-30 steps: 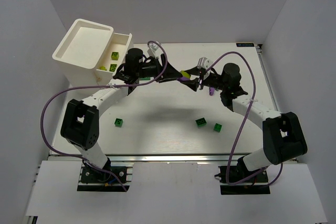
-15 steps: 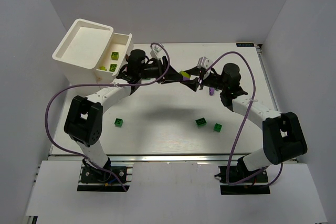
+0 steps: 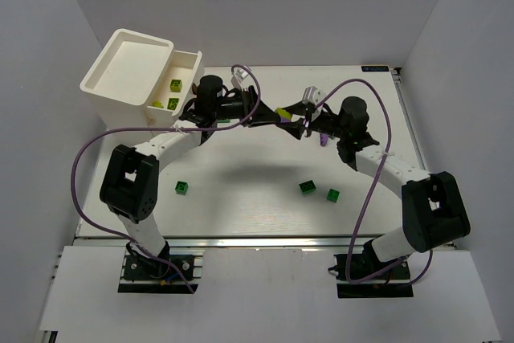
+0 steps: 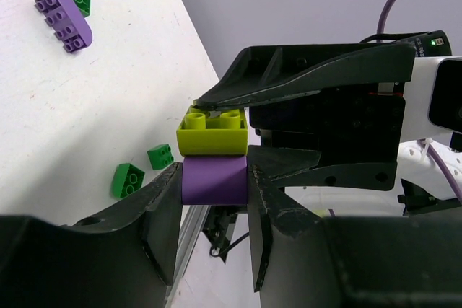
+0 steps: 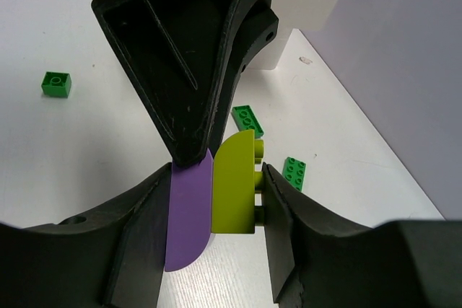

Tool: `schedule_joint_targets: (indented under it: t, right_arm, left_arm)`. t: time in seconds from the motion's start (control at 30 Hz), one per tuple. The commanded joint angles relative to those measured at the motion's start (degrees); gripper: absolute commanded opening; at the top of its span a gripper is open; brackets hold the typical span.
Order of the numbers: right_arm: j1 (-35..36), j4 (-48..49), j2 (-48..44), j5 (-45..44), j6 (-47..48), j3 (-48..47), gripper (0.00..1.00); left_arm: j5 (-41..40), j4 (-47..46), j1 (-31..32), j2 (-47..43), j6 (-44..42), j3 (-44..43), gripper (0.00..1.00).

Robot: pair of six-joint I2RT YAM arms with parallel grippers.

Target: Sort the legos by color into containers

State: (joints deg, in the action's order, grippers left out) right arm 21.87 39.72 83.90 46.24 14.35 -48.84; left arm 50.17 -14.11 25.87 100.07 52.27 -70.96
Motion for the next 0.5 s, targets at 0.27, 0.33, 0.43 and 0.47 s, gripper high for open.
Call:
schedule_joint_targets:
  t: [0.27, 0.33, 0.43, 0.47]
  right_arm:
    - [-1.7, -24.1, -0.6, 13.4, 10.3, -8.5, 0.89]
    - [-2.3, -28.2, -1.4, 16.9, 11.9, -8.9, 0.89]
    - [-3.1, -32.0, -1.5, 19.5, 13.0, -9.9, 0.89]
    - [-3.1, -34.3, -0.9, 20.7, 13.6, -10.7, 0.89]
  left_arm:
    - [-1.9, 24.4, -1.6, -4.9, -21.7, -2.7, 0.09]
    - [-2.8, 29.5, -1.6, -4.5, -28.6, -4.6, 0.09]
    - [-4.9, 37.6, -1.6, -5.6, -35.9, -5.4, 0.08]
    - [-5.2, 38.4, -1.6, -6.2, -39.2, -5.2, 0.08]
